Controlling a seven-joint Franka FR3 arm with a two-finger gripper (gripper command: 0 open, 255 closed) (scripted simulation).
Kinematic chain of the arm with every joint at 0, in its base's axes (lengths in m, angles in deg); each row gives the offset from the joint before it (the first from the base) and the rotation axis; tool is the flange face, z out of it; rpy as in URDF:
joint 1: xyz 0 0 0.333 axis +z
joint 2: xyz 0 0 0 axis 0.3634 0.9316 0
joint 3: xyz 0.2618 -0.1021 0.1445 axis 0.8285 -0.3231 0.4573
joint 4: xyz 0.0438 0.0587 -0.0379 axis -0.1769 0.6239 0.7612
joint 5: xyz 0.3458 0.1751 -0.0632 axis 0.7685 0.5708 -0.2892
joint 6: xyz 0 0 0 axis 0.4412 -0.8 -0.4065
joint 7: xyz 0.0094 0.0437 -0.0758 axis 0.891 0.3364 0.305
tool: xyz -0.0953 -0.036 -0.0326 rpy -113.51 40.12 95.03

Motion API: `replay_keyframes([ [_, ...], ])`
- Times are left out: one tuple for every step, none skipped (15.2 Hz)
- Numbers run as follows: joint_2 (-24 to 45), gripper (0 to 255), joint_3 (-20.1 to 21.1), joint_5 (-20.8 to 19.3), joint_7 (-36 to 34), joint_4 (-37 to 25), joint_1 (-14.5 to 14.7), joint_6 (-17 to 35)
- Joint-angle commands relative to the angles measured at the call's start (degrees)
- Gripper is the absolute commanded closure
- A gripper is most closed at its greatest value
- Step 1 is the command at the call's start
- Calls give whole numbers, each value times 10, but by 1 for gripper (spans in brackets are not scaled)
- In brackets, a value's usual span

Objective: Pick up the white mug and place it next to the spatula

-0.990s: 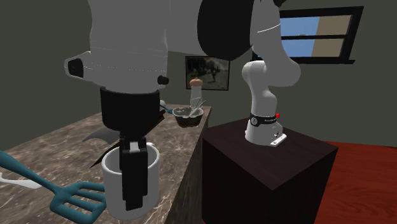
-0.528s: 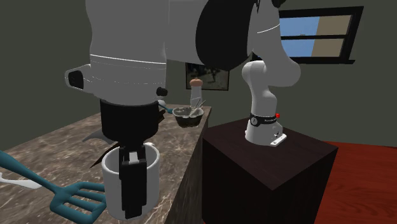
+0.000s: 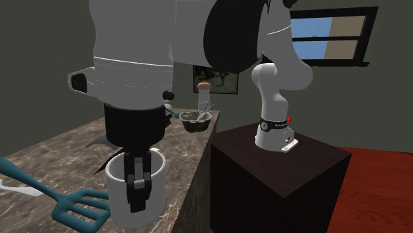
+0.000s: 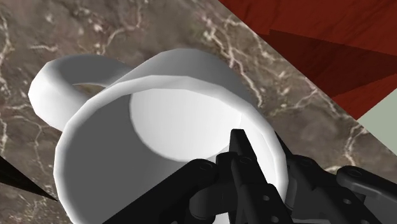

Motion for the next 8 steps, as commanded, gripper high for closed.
replay_keyframes([
  [0, 255, 0, 0, 0, 0, 0, 0],
  [0, 255, 0, 0, 0, 0, 0, 0],
  [0, 255, 0, 0, 0, 0, 0, 0],
  [0, 255, 0, 0, 0, 0, 0, 0],
  [-4, 255, 1, 2, 2, -3, -1, -6],
  [-7, 255, 2, 4, 3, -5, -1, -12],
  [-11, 255, 3, 5, 5, -8, -1, -18],
  [-14, 255, 3, 7, 7, -11, -2, -24],
])
